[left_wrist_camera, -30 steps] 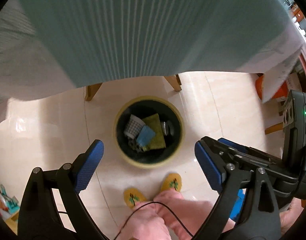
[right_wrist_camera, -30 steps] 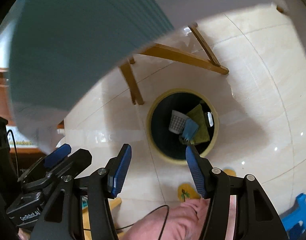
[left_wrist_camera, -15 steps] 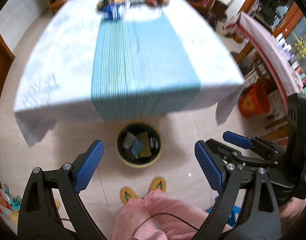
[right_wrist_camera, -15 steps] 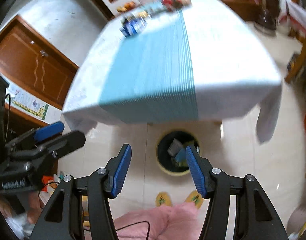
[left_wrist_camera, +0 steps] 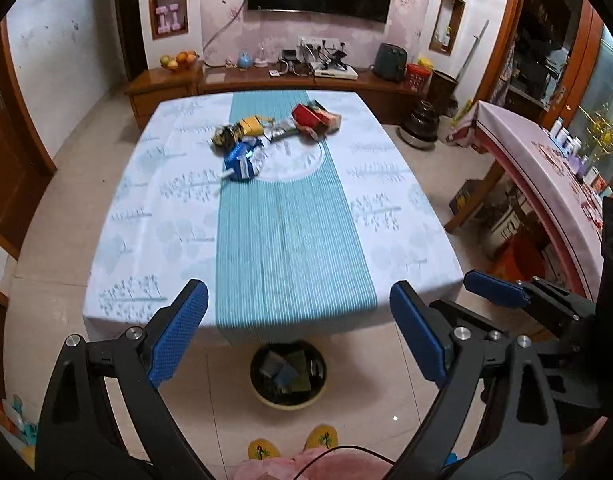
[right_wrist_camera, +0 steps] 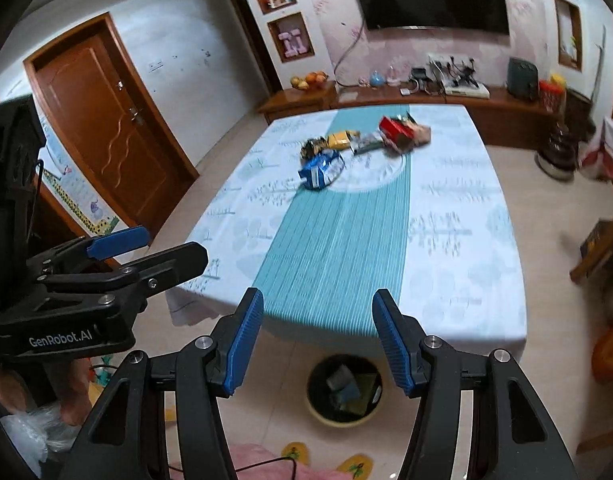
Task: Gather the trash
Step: 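Raise both tools back toward the table, then grasp the blue milk carton with the right gripper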
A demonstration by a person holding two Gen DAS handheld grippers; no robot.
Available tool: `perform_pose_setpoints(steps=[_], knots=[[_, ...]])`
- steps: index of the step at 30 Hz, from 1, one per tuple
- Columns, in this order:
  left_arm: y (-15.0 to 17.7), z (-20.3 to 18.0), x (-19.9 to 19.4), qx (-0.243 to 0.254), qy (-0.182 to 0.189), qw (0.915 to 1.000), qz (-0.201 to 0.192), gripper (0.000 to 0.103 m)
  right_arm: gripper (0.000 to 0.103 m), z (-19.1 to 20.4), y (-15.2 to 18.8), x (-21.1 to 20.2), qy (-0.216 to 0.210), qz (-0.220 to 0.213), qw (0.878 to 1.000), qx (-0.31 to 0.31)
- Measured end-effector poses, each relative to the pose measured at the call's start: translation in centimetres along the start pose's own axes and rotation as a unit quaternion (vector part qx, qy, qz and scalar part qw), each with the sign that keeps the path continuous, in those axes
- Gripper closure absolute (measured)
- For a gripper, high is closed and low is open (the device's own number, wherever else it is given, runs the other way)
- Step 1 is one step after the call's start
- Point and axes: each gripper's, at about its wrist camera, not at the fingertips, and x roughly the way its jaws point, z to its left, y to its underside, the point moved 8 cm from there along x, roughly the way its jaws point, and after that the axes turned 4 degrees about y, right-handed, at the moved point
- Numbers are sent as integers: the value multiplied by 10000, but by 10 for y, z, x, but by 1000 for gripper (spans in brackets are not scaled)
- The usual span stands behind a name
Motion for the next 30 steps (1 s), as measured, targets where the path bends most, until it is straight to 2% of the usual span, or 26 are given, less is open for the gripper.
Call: perform_pose_setpoints(steps=[8,15,20,24,30], knots=[[-41,25,14,4,-216,9996,-180,12,45,-5,-47,35,-4,-68,9999,134],[-78,64,48,-103,-229,9996,-161,12,45,-13,-87,91,172,-49,9992,367],[-110,102,88,-12,-129,9999,20,12,45,-15,-112,149,270,175,9962,812],[-132,141,130,-63,-5,9993,359,12,45,-12,-129,207,306,467,9914,1187],[-154,188,188,169,88,9967,786,12,45,-10,-148,301,265,843,9762,1979]])
